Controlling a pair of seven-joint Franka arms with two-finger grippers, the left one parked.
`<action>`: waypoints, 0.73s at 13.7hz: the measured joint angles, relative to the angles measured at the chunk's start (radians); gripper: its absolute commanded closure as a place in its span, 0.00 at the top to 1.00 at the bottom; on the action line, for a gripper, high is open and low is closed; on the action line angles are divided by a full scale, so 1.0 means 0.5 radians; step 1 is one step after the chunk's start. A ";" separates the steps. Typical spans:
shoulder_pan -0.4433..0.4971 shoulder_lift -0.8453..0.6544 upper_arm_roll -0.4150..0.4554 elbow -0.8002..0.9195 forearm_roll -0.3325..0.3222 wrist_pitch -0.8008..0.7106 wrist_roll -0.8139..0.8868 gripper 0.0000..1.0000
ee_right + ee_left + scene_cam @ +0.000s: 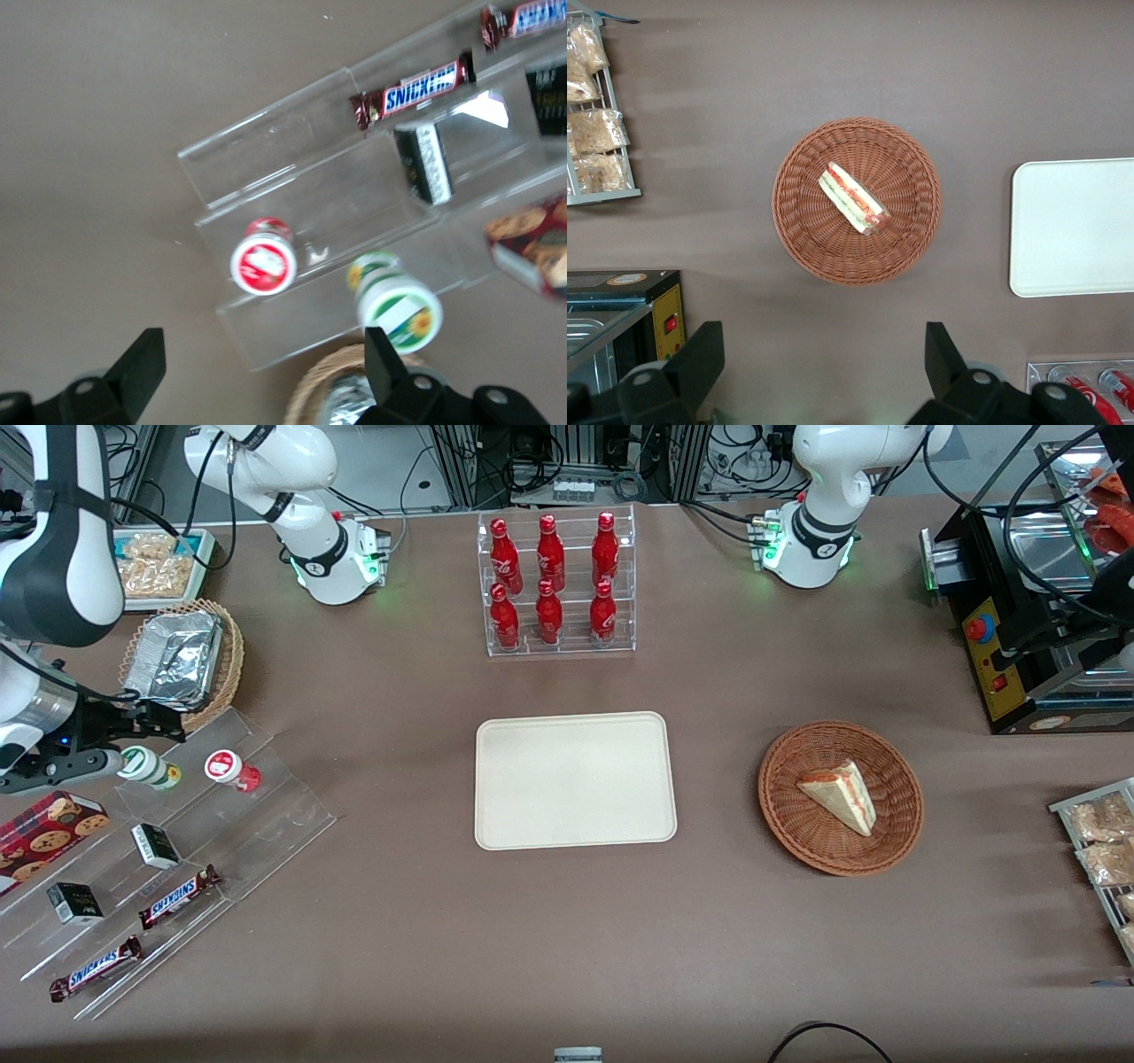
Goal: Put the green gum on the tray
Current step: 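Lower the right gripper toward the green-and-white gum canister on the acrylic rack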
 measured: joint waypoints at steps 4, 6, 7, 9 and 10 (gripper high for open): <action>-0.175 0.000 -0.006 -0.140 0.000 0.239 -0.589 1.00; -0.227 0.000 -0.007 -0.236 0.000 0.367 -0.725 1.00; -0.237 -0.001 -0.007 -0.280 0.000 0.427 -0.764 1.00; -0.258 -0.002 -0.007 -0.353 0.000 0.526 -0.845 1.00; -0.270 -0.004 -0.007 -0.383 0.000 0.566 -0.867 1.00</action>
